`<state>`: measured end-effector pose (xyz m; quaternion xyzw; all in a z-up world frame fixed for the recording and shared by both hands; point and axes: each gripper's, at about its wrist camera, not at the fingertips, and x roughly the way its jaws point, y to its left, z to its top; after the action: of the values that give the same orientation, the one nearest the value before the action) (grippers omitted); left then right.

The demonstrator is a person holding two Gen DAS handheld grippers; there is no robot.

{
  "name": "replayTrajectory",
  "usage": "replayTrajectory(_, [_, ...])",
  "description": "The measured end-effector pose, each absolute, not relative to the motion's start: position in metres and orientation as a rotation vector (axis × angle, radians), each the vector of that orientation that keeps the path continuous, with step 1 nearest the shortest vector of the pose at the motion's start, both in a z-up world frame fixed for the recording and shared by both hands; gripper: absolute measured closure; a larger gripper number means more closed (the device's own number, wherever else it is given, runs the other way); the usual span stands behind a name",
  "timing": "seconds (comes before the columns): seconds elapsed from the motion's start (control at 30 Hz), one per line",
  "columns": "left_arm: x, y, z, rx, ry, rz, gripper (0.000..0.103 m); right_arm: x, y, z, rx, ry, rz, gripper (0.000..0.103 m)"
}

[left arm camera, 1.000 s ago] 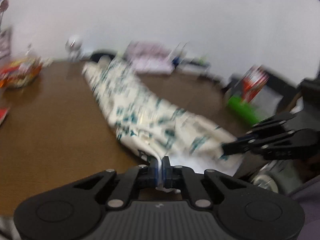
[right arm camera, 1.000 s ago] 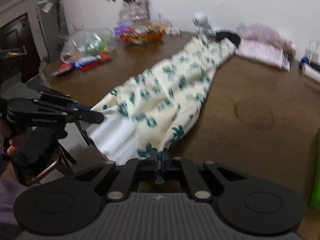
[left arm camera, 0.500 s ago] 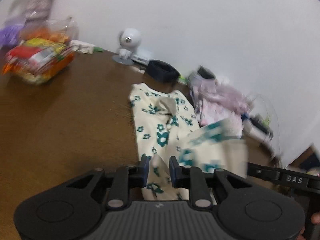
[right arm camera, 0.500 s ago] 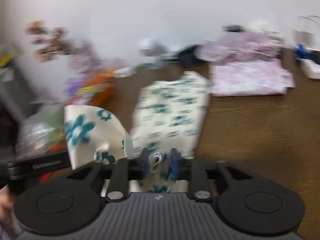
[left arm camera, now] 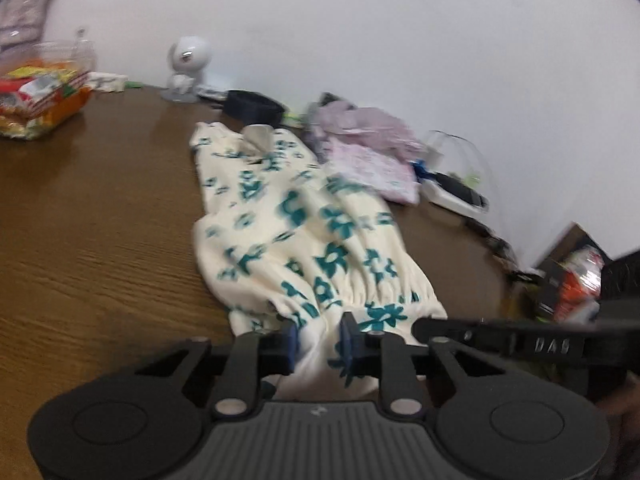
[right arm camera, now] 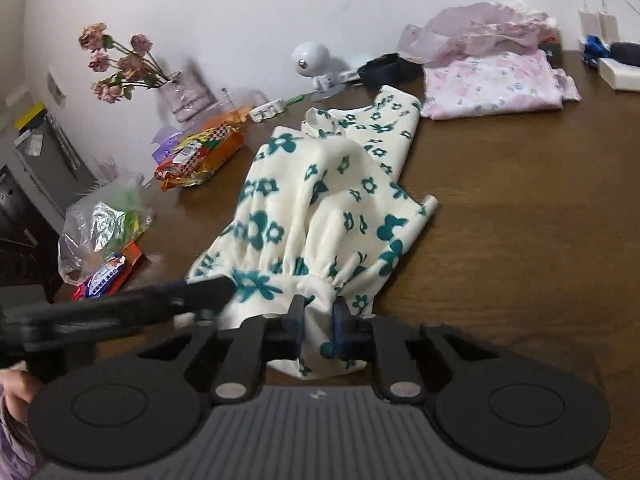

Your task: Fold clothes

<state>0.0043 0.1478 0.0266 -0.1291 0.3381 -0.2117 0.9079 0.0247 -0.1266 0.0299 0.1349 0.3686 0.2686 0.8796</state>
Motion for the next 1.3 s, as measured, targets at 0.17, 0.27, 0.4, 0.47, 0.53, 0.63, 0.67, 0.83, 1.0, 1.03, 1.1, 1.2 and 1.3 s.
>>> replayTrajectory(0.17, [-0.063, 0.157, 0.031, -0.207, 0.729, -0.586, 0.092, -0.035, -0.145, 0.042, 0.267, 0.838, 0.687, 0.095])
replayTrajectory(0.27, [-0.099, 0.157, 0.028, -0.162, 0.748, -0.64, 0.086, -0.076, -0.151, 0.034, 0.248, 0.875, 0.711, 0.093])
replayTrajectory(0.4, [-0.107, 0.168, 0.031, -0.182, 0.72, -0.576, 0.047, -0.091, -0.167, 0.031, 0.312, 0.815, 0.634, 0.043])
replayTrajectory(0.47, [-0.096, 0.17, 0.032, -0.212, 0.703, -0.557, 0.04, -0.088, -0.174, 0.03, 0.329, 0.773, 0.569, 0.028])
replayTrajectory(0.53, [-0.077, 0.165, 0.033, -0.223, 0.704, -0.557, 0.041, -0.075, -0.177, 0.024, 0.381, 0.769, 0.564, 0.028])
replayTrajectory(0.63, [-0.053, 0.158, 0.031, -0.263, 0.724, -0.603, 0.067, -0.05, -0.172, 0.009, 0.479, 0.801, 0.64, 0.045])
replayTrajectory(0.67, [-0.046, 0.156, 0.03, -0.283, 0.736, -0.611, 0.097, -0.043, -0.169, 0.006, 0.517, 0.807, 0.674, 0.077])
replayTrajectory(0.83, [-0.056, 0.171, 0.04, -0.342, 0.664, -0.664, 0.096, -0.047, -0.161, 0.023, 0.575, 0.695, 0.872, 0.096])
replayTrajectory(1.0, [-0.035, 0.169, 0.012, -0.328, 0.782, -0.545, 0.087, -0.012, -0.148, -0.001, 0.558, 0.83, 0.821, 0.095])
replayTrajectory(1.03, [-0.034, 0.166, 0.009, -0.315, 0.785, -0.531, 0.079, -0.012, -0.144, -0.001, 0.498, 0.839, 0.779, 0.094])
replayTrajectory(1.1, [-0.036, 0.159, 0.011, -0.269, 0.767, -0.491, 0.064, -0.013, -0.137, -0.002, 0.377, 0.843, 0.702, 0.09])
replayTrajectory(1.2, [-0.041, 0.165, 0.02, -0.288, 0.735, -0.491, 0.057, -0.026, -0.138, 0.012, 0.318, 0.817, 0.638, 0.068])
replayTrajectory(1.3, [-0.052, 0.18, 0.036, -0.365, 0.667, -0.53, 0.04, -0.046, -0.153, 0.031, 0.304, 0.736, 0.621, 0.067])
